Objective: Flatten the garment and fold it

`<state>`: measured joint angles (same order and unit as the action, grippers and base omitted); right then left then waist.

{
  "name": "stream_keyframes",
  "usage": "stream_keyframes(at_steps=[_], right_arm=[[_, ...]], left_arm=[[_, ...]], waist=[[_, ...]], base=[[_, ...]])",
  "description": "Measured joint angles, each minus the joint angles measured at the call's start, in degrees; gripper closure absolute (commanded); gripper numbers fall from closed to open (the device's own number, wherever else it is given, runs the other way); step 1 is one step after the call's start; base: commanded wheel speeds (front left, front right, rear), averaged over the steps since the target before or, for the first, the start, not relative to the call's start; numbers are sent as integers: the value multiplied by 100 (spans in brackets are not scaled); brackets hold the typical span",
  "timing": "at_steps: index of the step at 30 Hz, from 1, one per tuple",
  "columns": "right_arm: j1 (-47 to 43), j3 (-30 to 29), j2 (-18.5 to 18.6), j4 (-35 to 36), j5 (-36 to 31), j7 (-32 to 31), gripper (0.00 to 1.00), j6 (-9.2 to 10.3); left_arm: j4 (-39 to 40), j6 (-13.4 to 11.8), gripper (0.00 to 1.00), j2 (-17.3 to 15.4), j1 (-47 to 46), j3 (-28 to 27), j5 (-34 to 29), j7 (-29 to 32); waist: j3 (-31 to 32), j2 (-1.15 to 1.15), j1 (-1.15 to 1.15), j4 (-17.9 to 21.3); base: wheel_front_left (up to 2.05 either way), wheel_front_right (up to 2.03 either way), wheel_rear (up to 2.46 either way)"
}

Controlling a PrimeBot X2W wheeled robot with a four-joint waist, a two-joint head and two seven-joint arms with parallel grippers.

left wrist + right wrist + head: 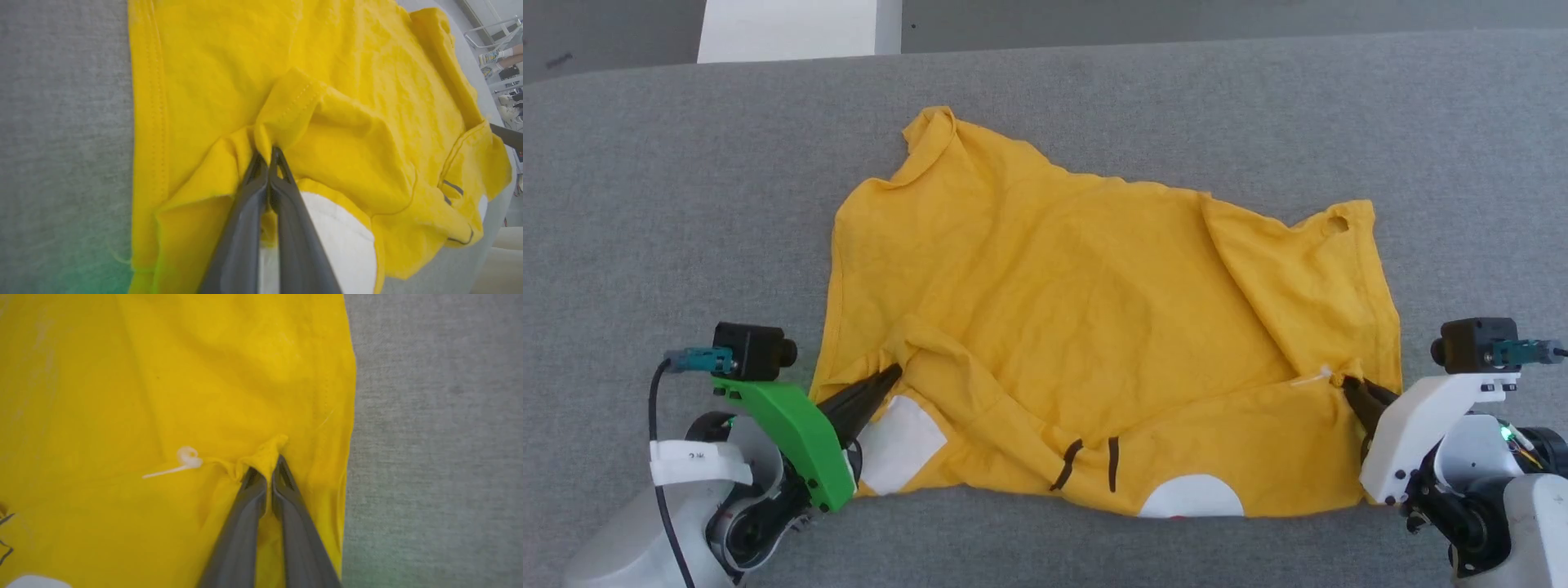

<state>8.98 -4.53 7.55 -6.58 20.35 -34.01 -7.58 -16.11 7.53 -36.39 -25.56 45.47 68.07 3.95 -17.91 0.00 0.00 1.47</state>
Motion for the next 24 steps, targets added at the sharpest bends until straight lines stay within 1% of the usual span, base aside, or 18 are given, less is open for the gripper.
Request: stream_keyframes(at_steps=[1, 2, 3, 6, 9, 11, 13, 15, 16, 17, 18, 19, 20, 23, 24], right_arm=[[0, -11, -9, 23, 22, -35, 0, 0], [-4, -15, -20, 77, 56, -100, 0, -2], [-30, -14, -35, 160, 89, -179, 0, -3], [-246, -116, -26, 595, 235, -481, 0, -2], [-593, -307, -7, 1281, 349, -768, 0, 1], [-799, -494, -22, 1753, 396, -788, 0, 1], [-982, -679, -42, 2278, 377, -588, 0, 1], [-1086, -873, -97, 2641, 226, -147, 0, 1], [-1125, -988, -138, 2793, 59, 197, 0, 1], [-1155, -1080, -186, 2888, -102, 543, 0, 1], [-1203, -1123, -213, 2924, -241, 772, 0, 1], [-1289, -1137, -252, 2954, -416, 1072, 0, 1], [-1391, -1116, -311, 2951, -564, 1372, 0, 1], [-1688, -969, -420, 2816, -824, 2118, 0, 1], [-1777, -917, -442, 2720, -939, 2376, 0, 1]], left_arm=[[30, 0, 45, 0, 12, -7, 71, -13], [100, 0, 16, -14, 37, -13, 163, -47], [196, -1, 1, -44, 80, -31, 220, -88], [533, -1, 0, -259, 280, -131, 318, -287], [936, -15, 0, -535, 588, -330, 363, -644], [1244, -146, 0, -667, 810, -520, 361, -1013], [1568, -403, 0, -761, 1054, -790, 335, -1500], [1803, -720, 0, -784, 1263, -1107, 113, -1778], [1912, -907, 0, -759, 1376, -1335, -29, -1837], [2019, -1092, 0, -693, 1497, -1617, -285, -1848], [2130, -1198, 0, -546, 1604, -1935, -498, -1850], [2303, -1269, 0, -330, 1743, -2305, -764, -1855], [2468, -1325, 0, -111, 1902, -2624, -1190, -1868], [2818, -1341, 0, 546, 2447, -3331, -2304, -1874], [2870, -1312, 0, 744, 2646, -3493, -2683, -1874]], waist=[[20, 0, 0, -2], [50, 0, 0, -5], [81, 0, 0, -9], [182, 0, 0, -21], [300, 0, 1, -31], [379, 0, 0, -41], [463, 0, 0, -60], [529, 0, 1, -84], [562, 0, 0, -100], [596, 0, 0, -118], [622, 0, 1, -133], [654, 0, 0, -153], [689, 0, 0, -171], [793, 0, 0, -208], [830, 0, 0, -216]], base=[[0, 0, 0], [0, 0, 0], [0, 0, 0], [0, 0, 0], [0, 0, 0], [0, 0, 0], [0, 0, 0], [0, 0, 0], [0, 0, 0], [0, 0, 0], [0, 0, 0], [0, 0, 0], [0, 0, 0], [0, 0, 0], [0, 0, 0]])
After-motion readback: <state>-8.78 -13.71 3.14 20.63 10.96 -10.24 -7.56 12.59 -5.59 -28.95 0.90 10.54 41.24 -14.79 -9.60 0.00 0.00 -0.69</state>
